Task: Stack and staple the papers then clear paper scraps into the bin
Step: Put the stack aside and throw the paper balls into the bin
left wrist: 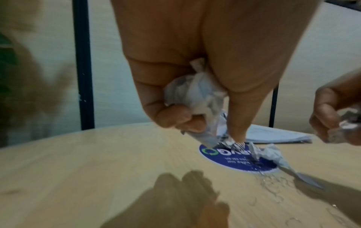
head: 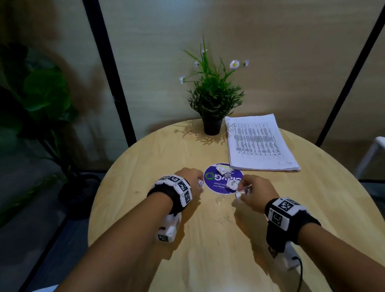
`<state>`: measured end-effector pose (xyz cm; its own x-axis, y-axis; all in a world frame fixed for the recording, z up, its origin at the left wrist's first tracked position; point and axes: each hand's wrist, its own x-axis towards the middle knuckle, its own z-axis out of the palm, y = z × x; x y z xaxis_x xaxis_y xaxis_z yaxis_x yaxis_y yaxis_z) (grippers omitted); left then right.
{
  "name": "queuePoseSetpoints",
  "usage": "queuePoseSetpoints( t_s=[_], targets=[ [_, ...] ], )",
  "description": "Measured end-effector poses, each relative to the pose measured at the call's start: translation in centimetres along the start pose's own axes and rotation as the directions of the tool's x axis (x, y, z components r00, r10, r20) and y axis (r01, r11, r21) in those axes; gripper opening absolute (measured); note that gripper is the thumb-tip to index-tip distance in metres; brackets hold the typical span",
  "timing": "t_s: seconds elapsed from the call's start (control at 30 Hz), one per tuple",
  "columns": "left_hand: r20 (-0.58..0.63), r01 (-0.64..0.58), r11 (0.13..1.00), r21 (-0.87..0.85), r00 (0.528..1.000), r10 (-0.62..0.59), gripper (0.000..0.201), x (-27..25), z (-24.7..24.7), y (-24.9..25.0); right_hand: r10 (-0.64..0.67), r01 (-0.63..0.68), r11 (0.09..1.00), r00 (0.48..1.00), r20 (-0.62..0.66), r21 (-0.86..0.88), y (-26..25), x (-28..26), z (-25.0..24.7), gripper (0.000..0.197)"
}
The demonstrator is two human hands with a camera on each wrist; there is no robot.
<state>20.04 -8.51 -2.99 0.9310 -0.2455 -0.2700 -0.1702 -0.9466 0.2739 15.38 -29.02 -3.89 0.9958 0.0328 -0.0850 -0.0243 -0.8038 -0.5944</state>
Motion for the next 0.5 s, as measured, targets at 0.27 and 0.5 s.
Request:
queuePoseSetpoints(
  t_s=[0.27,0.5],
  targets=[
    [-0.014,0.044,0.998,0.051,0.999,-0.044,0.029,-13.1,-5.4,-5.3,-0.265,0.258,0.961,0.962,0.062,0.102,-11.0,-5.8,4.0,0.012],
    [0.0,0.222,0.975,-0.02,0.975,-0.222,0.034,-26.1,-4.5,-12.7,-0.419,0.405,0.907,0.892,0.167,0.115,-20.1,-9.9,8.0,0.011]
  ],
)
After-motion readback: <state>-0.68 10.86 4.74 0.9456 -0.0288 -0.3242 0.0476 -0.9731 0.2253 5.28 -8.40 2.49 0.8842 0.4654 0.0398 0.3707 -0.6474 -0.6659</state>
